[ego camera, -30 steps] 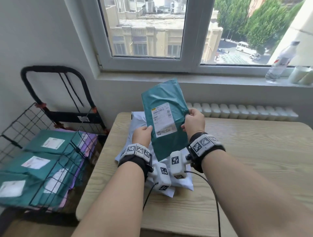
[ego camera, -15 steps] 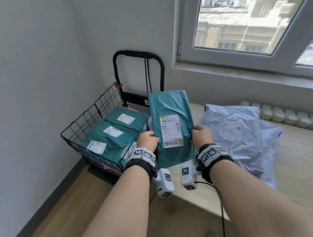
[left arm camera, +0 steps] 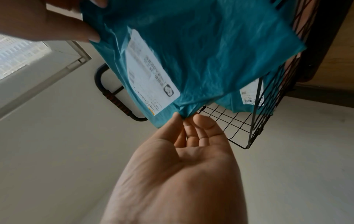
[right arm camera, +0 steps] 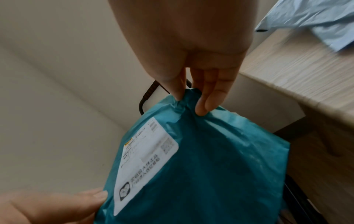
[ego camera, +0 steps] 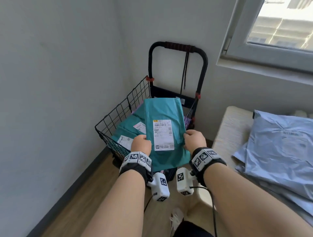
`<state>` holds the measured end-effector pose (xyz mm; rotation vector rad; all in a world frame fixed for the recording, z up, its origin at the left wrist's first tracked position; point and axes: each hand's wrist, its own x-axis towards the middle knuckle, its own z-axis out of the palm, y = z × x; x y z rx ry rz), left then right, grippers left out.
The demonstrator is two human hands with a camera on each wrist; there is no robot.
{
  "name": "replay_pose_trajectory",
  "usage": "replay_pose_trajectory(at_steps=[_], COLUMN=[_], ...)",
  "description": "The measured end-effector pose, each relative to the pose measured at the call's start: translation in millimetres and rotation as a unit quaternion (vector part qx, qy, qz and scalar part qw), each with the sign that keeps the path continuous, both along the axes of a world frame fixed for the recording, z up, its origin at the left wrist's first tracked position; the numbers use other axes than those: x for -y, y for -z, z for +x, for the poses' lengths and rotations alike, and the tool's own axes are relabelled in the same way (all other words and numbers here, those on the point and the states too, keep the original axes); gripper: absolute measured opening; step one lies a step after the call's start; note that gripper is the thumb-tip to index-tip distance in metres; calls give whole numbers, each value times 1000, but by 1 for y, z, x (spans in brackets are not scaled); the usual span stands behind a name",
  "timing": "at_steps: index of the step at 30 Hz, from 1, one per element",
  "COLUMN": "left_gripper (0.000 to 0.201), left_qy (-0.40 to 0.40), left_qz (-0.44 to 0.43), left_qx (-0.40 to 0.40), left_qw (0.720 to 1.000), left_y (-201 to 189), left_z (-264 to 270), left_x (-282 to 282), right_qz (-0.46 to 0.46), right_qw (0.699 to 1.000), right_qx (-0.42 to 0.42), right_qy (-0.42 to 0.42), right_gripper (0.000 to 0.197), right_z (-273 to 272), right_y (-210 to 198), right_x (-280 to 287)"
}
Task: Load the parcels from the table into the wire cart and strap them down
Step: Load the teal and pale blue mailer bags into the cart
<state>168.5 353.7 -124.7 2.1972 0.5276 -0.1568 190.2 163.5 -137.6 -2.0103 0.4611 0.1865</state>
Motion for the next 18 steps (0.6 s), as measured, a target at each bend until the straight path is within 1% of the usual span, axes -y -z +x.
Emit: replay_pose_trajectory(at_steps=[8, 11, 12, 14, 18], left_gripper=[26, 38, 41, 41, 32], left_qy=[-13, -7, -6, 7, 51], left_qz=[20, 36, 39, 56, 70], left_qx=[-31, -23, -30, -43, -81], left_qw=[999, 999, 999, 997, 993], left_y=[10, 17, 19, 25, 43], left_z=[75, 102, 111, 131, 179], left_x=[-30, -37, -40, -45, -50], right_qz=[-3, -20, -19, -6, 24], right_qw=[999, 997, 997, 996, 990], right_qx=[-36, -59, -67, -85, -132], right_qy=[-31, -41, -37, -16, 36], right_gripper=[27, 25, 24, 26, 37], right_z=[87, 112, 119, 133, 161], right_y=[21, 28, 32, 40, 60], right_x=[-35, -44, -48, -53, -57])
